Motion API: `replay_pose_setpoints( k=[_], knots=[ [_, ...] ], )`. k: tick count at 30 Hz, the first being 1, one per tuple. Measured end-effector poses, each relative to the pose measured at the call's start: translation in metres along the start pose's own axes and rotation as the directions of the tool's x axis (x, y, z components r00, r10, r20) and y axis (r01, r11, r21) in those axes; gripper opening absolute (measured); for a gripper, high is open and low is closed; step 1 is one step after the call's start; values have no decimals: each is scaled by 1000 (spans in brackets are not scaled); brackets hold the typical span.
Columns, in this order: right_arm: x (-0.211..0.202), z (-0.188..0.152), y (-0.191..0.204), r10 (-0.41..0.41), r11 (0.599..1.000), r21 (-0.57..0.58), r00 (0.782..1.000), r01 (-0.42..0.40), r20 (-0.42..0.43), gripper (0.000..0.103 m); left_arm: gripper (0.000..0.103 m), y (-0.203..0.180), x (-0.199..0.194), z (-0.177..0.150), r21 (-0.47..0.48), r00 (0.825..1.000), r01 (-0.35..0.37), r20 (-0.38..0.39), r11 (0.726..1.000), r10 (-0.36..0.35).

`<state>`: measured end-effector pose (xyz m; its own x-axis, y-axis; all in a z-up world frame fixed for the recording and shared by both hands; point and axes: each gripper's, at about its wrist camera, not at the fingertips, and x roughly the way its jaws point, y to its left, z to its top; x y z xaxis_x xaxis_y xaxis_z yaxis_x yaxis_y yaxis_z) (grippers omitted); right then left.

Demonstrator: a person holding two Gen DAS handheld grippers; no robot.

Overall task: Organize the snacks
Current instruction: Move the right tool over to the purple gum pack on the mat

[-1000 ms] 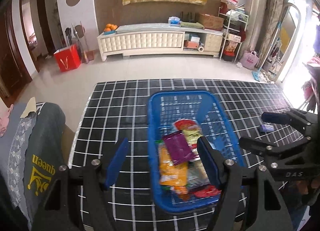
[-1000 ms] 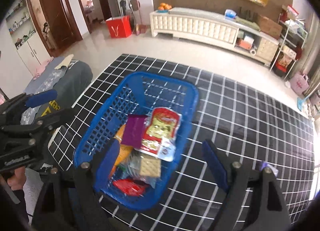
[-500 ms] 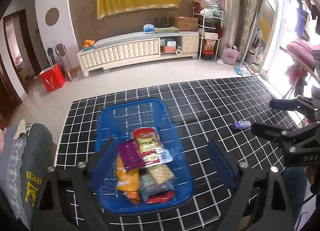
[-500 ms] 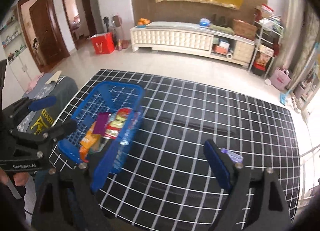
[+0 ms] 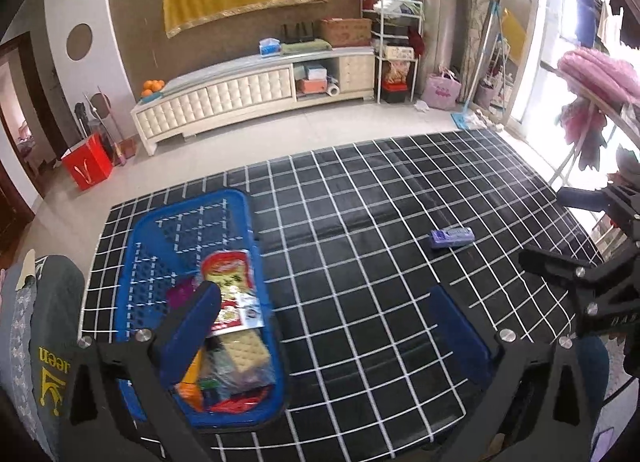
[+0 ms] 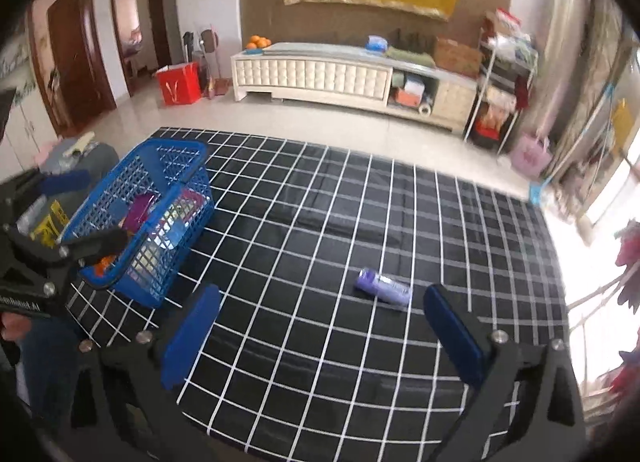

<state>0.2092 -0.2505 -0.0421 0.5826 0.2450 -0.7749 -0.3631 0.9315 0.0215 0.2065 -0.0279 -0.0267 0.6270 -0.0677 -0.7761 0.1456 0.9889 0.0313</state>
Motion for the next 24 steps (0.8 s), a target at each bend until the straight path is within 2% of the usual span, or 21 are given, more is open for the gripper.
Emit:
replay_pose_setpoints(
  k=[3,9,13,18,24],
  knots=[
    [9,-7,-17,9,1000,27,1000,-9,-26,103,103,-15,11,-1,13,1000,7,-19,1000,-6],
    [32,-21,-37,-21,1000,-21,998,19,-57,103,103,-44,44,0,32,997,11,-73,999,-9],
    [55,-27,-54,4,1000,-18,995,-6,-99,103,103,-57,67,-1,17,994,42,-106,999,-40],
    [85,-30,-72,34,998,-50,990,-42,-136,103,103,-69,101,-1,18,990,26,-137,1000,-23],
    [128,-26,-93,100,990,-76,979,-115,-175,103,103,-73,142,-1,-28,979,65,-191,997,-69]
  ],
)
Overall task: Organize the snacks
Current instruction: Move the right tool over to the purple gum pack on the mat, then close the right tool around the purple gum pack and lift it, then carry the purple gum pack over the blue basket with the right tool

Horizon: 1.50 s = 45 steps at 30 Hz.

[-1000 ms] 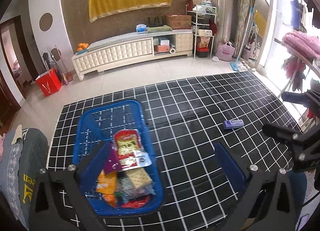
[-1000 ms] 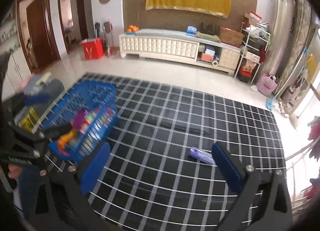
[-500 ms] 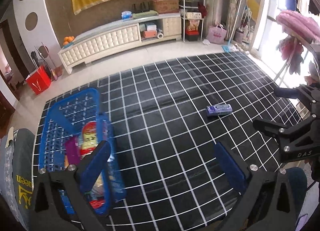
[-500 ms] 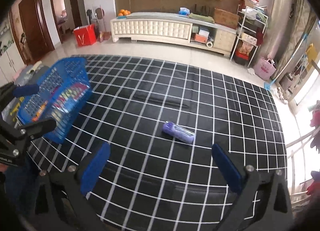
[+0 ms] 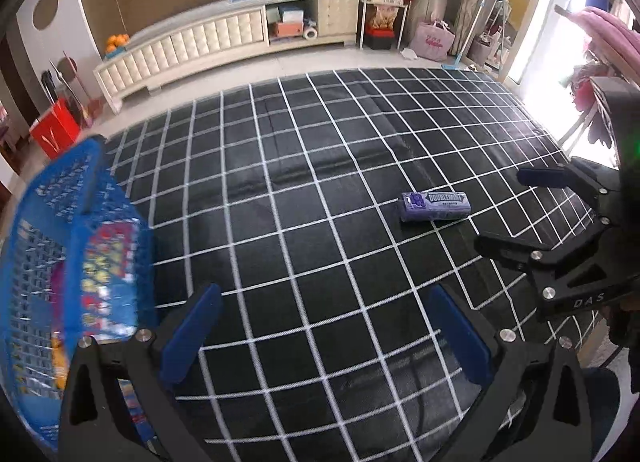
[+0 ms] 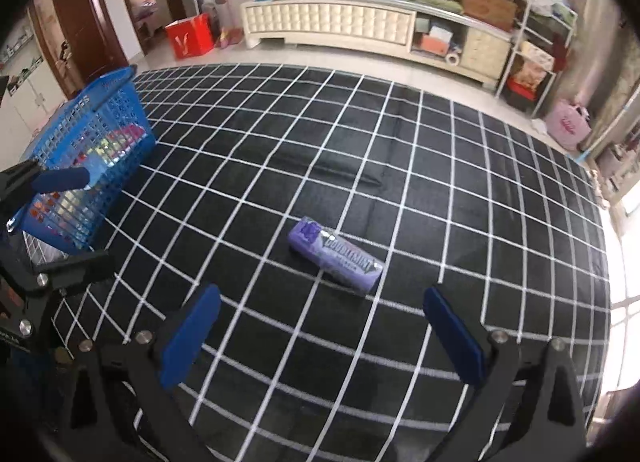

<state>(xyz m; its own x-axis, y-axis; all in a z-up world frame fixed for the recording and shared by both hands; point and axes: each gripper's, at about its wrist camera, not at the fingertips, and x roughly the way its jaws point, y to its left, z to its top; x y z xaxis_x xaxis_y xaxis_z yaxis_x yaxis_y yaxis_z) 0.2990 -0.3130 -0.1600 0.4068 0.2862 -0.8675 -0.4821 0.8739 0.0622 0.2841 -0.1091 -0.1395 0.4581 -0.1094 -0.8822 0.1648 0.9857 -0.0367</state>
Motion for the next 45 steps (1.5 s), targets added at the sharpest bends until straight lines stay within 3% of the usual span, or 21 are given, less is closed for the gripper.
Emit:
replay_pose_setpoints(
  k=[5,10,12,16,18,20,24,33,45],
  knots=[
    [29,8,-6,27,995,-93,999,-29,-21,102,103,2,26,6,0,1000,-14,-16,1000,14],
    [48,12,-9,41,982,-184,998,-47,-36,90,103,3,45,14,-9,999,7,-35,1000,-7],
    [55,12,-10,80,975,-204,996,-88,-50,81,103,1,48,14,0,1000,-3,-20,1000,3],
    [67,9,-6,128,942,-301,988,-148,-84,72,103,-2,56,12,23,1000,-12,-25,1000,12],
    [72,7,-4,107,933,-336,990,-132,-90,55,103,-3,58,11,33,999,-18,-30,999,19],
    [72,6,-4,120,930,-337,989,-144,-90,47,103,-4,60,10,36,999,-20,-34,999,21],
    [64,-2,-1,127,929,-340,989,-145,-75,41,103,-4,60,8,31,999,-10,-36,999,11],
    [19,-5,7,90,947,-308,996,-89,-12,35,103,-11,18,3,48,1000,2,28,999,-3],
    [-75,11,57,90,961,-272,990,-58,105,35,103,5,-88,-15,39,987,-20,158,999,14]
  ],
)
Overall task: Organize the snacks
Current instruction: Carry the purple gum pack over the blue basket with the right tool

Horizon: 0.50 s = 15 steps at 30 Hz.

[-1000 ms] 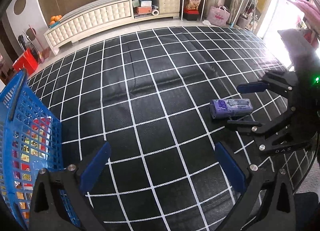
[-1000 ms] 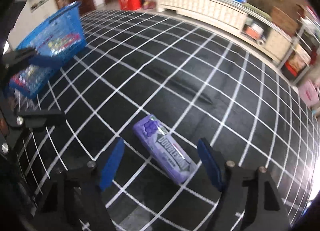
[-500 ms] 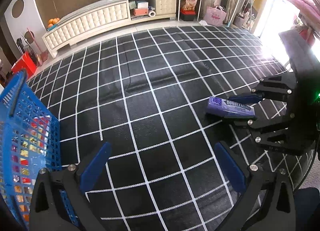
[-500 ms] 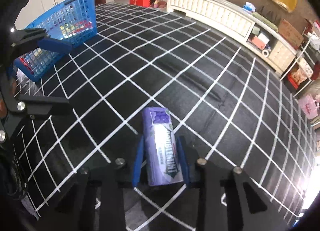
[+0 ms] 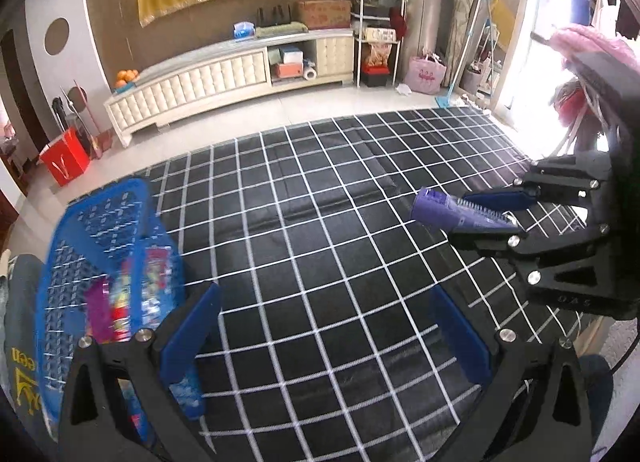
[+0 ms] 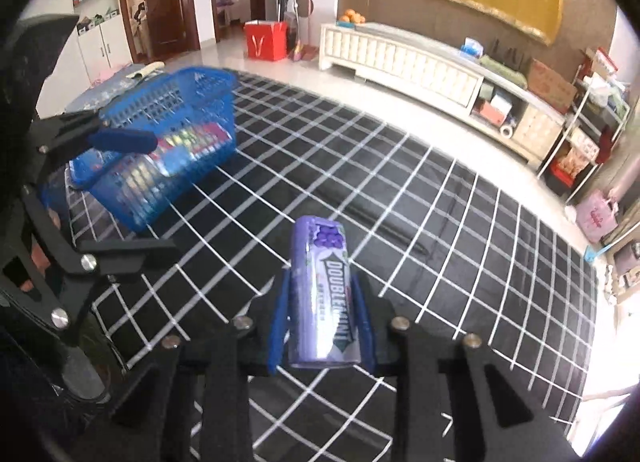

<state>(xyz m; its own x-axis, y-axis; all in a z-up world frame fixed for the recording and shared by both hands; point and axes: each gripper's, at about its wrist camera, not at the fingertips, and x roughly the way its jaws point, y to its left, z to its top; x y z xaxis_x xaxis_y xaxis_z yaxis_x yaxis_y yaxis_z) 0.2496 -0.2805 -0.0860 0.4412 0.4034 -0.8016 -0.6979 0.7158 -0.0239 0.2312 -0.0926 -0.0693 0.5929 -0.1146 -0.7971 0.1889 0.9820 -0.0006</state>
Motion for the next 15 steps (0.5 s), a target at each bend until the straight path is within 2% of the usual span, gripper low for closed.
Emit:
replay_pose_setpoints(
  k=[7,15],
  knots=[
    [-44,21,50,-44,999,19,997,43,58,35,103,23,-56,-16,2,998,-18,54,1000,17],
    [-51,38,100,-50,994,105,996,42,79,35,103,70,-91,-38,-60,996,-35,74,998,40]
  ],
)
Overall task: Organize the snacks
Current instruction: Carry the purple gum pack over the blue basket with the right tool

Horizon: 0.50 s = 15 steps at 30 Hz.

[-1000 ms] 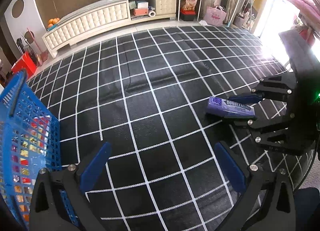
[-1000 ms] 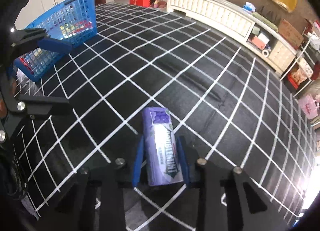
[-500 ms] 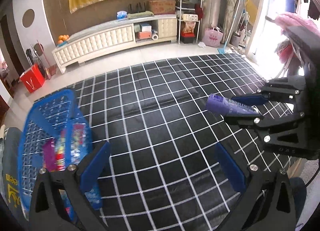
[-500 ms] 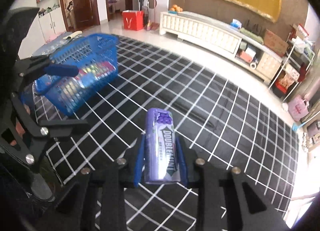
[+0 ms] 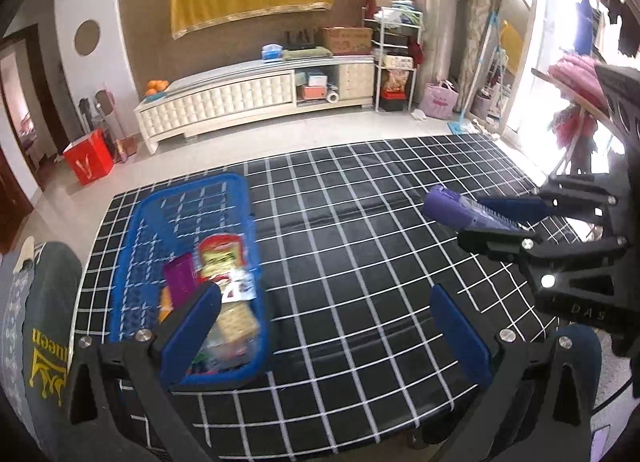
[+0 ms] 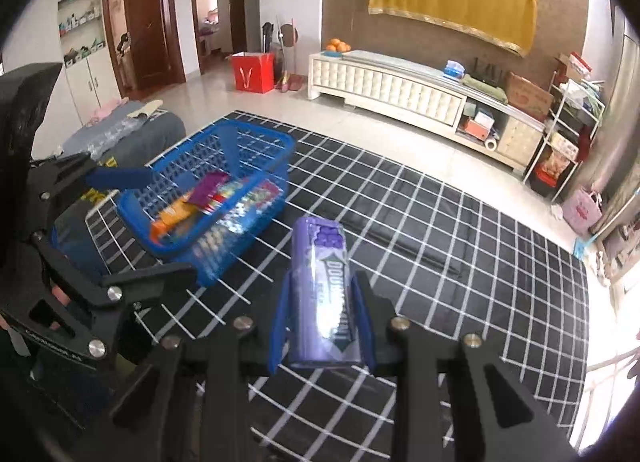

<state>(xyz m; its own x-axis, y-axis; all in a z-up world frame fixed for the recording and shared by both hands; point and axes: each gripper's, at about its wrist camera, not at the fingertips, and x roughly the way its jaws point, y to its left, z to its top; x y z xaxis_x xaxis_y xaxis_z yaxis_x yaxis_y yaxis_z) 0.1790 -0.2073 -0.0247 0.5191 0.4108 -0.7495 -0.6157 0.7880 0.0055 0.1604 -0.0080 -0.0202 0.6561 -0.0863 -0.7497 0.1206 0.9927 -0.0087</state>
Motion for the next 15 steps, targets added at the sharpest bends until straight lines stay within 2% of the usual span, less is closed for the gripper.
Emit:
replay_pose_setpoints(
  k=[9,15],
  knots=[
    [17,27,54,41,999,-4,999,-41,16,35,103,83,-19,-19,-145,1000,-26,4,989,27],
    [40,46,82,74,997,-21,997,-74,5,35,103,135,-25,-27,-182,995,-96,-9,979,96]
  ],
)
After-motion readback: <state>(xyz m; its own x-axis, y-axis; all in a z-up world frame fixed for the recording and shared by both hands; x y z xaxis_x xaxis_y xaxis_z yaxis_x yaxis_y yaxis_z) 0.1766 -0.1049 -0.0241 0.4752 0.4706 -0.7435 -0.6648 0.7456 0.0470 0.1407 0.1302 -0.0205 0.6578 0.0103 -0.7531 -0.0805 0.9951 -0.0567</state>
